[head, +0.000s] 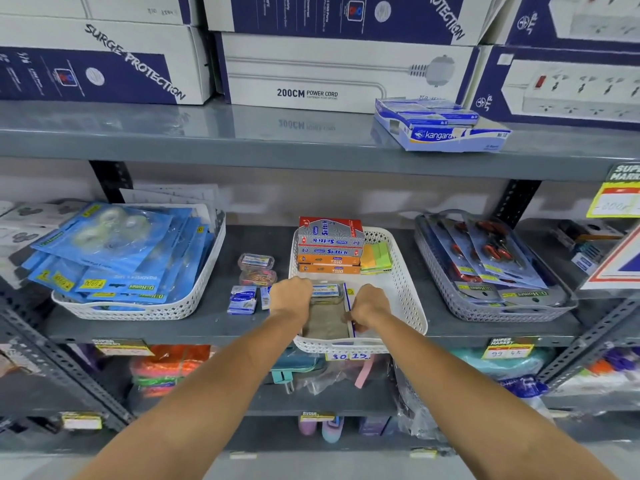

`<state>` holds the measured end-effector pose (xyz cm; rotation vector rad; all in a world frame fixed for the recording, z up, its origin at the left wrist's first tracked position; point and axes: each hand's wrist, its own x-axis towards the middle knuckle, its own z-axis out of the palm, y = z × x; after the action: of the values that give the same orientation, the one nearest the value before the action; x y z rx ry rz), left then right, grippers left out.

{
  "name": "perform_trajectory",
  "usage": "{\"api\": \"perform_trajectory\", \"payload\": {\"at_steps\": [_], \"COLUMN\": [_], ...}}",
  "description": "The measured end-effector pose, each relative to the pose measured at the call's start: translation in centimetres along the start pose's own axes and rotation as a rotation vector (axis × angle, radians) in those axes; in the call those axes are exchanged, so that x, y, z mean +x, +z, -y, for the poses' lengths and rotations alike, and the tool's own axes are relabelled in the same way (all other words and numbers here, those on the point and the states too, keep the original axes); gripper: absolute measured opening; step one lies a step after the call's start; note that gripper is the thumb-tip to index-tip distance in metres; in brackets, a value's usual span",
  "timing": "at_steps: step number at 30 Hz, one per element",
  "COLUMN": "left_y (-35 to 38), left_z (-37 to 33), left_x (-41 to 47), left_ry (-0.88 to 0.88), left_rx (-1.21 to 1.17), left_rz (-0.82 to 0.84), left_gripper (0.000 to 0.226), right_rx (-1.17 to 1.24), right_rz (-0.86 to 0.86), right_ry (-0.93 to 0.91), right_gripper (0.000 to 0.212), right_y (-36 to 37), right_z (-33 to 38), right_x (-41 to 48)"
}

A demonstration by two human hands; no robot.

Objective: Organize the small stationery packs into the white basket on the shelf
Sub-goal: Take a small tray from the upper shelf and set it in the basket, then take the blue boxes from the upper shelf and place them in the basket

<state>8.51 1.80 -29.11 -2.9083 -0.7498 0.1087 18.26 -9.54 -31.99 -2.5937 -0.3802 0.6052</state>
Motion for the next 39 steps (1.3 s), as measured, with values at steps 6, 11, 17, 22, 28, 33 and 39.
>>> {"api": "perform_trajectory", "payload": {"at_steps": [6,11,17,22,28,33,39], "left_y": [-2.2,-7.9,-16.5,-21.4,-26.9,-28.4,-28.6], "left_z": [0.6,1.0,0.5,0.8,1.7,0.3,-2.7], "left_x": [-1.1,-1.4,-3.0,-5.8,-7.5,-3.4,-0.9], "left_ry": [-0.101,-0.143,-0.011,0.115,0.230,0.184,0.081], "left_rx": [-0.236,-0.578,-0.669,-0.642,-0.870,-1.292,-1.329], "left_rz": [-0.006,-0.105,-0.184,-0.111,-0.129,-0.390,-0.305], "left_gripper": [0.031,0.037,0.032,0.027,0.007,0.008,0.011], "right_rx": [0.105,0.175,0.260,0.244,0.370,0.543,0.459], "right_rz": [0.030,-0.055,-0.139,-0.164,-0.327,-0.525,-0.878], "right_ry": [-0.009,-0.111,-0.240,-0.303,-0.440,-0.447,-0.365], "right_gripper": [0.027,0.020,0.012,0.018,0.016,0.020,0.021], "right_y": [-4.2,-11.2,-16.7,-19.7,-25.2,-29.1,-31.2], "right_z": [0.0,0.6,2.8,3.1,3.0,4.2,5.6], "right_x": [-2.3,-5.9,-10.2,-13.5,-17.3,-17.4,-12.9]}}
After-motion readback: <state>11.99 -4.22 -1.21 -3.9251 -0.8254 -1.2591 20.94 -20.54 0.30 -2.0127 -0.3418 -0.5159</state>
